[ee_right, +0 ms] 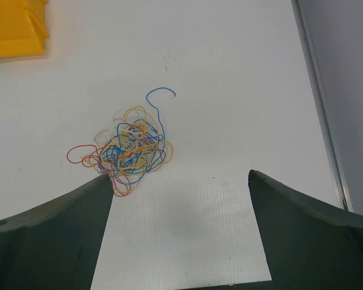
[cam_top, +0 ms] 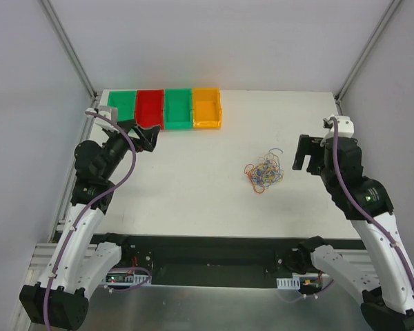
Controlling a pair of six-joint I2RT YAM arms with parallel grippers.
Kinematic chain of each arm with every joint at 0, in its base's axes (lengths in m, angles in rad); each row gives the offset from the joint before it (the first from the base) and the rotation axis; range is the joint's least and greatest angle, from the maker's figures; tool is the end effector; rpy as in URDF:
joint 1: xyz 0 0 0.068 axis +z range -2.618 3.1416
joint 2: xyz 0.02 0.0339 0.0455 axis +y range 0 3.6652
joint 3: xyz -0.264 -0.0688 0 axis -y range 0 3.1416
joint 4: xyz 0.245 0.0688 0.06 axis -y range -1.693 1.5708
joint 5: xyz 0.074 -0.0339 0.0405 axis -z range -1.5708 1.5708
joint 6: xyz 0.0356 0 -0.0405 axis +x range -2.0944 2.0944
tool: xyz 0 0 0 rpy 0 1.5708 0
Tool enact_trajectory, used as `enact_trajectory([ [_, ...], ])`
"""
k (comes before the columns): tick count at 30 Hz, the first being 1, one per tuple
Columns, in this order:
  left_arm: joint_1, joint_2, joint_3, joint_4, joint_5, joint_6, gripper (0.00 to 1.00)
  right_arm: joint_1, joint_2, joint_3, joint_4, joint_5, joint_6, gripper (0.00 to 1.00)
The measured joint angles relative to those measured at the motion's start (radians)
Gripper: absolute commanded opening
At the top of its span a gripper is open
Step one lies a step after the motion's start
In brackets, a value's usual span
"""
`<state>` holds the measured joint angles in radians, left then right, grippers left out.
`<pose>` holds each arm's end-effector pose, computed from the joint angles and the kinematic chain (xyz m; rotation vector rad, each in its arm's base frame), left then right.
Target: Untangle the cables
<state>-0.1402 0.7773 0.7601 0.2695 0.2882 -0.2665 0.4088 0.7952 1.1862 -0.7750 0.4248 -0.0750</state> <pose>0.1793 -0.0355 0.3814 0.1641 1.3385 -0.5338 0.1320 0.0412 0.4110 -0.1872 1.9147 -0.1915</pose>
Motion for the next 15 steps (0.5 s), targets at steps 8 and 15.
enact_trajectory([
  [8, 0.0, -0.005, -0.002, -0.036, 0.037, 0.02, 0.99, 0.003, 0.284, 0.062, 0.001, -0.067, 0.021, 0.96],
  [15, 0.0, 0.0, -0.007, -0.037, 0.076, -0.014, 0.99, -0.211, 0.497, 0.069, 0.02, -0.242, 0.138, 0.96],
])
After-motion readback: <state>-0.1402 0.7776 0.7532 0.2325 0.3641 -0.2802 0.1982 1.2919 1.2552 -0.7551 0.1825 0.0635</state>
